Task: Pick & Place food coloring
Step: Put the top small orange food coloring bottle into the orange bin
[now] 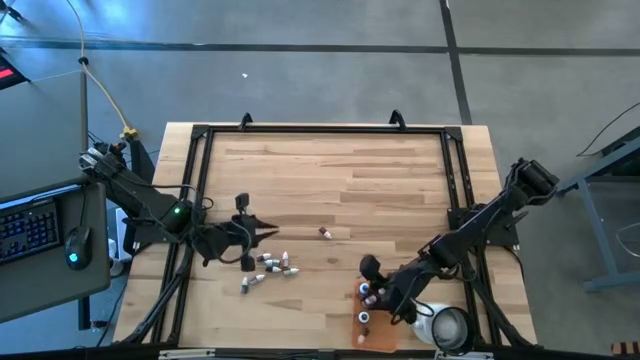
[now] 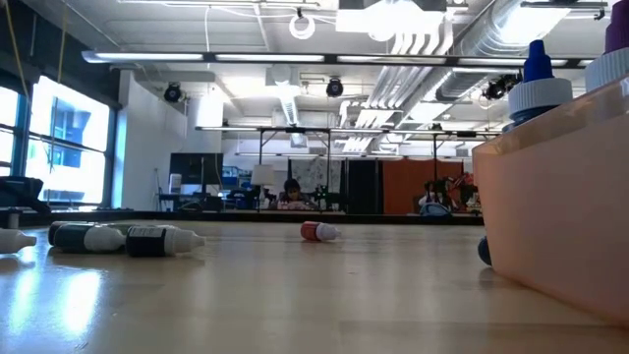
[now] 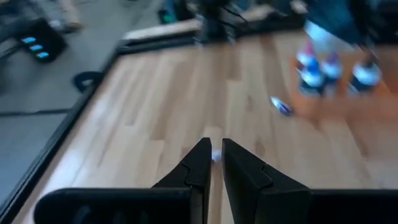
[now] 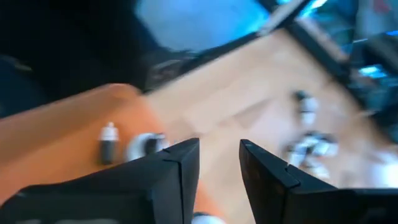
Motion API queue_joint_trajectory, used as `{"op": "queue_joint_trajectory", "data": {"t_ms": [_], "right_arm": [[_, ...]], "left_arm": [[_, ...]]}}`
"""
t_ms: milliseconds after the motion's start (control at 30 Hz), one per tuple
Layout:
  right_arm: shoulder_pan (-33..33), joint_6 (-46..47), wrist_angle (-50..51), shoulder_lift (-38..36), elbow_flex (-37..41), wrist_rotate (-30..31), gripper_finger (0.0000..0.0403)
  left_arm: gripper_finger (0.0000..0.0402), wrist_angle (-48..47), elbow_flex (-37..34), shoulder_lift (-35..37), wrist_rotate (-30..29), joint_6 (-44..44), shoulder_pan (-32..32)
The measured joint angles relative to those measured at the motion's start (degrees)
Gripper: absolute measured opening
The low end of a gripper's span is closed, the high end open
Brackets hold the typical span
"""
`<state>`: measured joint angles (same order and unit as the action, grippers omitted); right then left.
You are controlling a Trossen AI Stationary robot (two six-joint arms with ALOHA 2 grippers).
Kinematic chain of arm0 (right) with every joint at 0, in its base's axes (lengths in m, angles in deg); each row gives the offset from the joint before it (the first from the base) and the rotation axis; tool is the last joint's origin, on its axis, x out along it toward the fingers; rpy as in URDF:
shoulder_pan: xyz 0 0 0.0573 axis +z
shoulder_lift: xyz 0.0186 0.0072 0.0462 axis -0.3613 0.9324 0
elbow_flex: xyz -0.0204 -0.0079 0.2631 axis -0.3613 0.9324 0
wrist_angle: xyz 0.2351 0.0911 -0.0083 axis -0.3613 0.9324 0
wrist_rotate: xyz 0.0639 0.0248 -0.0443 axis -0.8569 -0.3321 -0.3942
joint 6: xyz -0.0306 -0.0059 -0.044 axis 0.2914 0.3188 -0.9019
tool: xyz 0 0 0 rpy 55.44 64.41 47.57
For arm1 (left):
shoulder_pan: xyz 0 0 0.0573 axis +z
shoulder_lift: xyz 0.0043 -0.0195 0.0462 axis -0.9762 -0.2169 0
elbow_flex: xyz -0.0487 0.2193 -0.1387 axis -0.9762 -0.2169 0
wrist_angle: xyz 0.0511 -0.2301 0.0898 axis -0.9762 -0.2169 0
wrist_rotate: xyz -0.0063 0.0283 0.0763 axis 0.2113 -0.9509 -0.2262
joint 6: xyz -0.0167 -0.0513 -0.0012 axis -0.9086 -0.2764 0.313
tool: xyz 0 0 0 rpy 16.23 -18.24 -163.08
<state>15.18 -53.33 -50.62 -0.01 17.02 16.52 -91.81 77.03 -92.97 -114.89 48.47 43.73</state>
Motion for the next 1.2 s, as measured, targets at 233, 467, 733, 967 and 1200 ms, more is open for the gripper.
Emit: {"op": "queue_joint_trajectory", "data": {"t_ms": [233,467,733,967,1200], "right_arm": [[-0.8,-6.7,0.8,-4.4,0.0,10.4,0.0087],[-10.0,4.3,3.4,-12.8,0.0,-0.5,0.0083],[-24.1,15.3,12.3,-14.1,0.0,-1.2,0.0083],[-29.5,15.2,11.5,-13.7,0.0,-0.9,0.0082],[-31.9,17.5,11.4,-13.7,0.0,4.6,0.0082]], "left_arm": [[0.0037,-0.6,0.0,-0.1,-3.5,-5.3,0.0],[0.0037,-0.7,0.0,-0.1,-2.8,6.4,1.9],[0.0063,-1.1,0.0,-0.1,10.1,16.9,12.6],[0.0127,-0.4,0.0,-3.2,30.9,26.7,23.5],[0.0149,6.3,0.0,-12.2,44.8,29.3,29.5]]}}
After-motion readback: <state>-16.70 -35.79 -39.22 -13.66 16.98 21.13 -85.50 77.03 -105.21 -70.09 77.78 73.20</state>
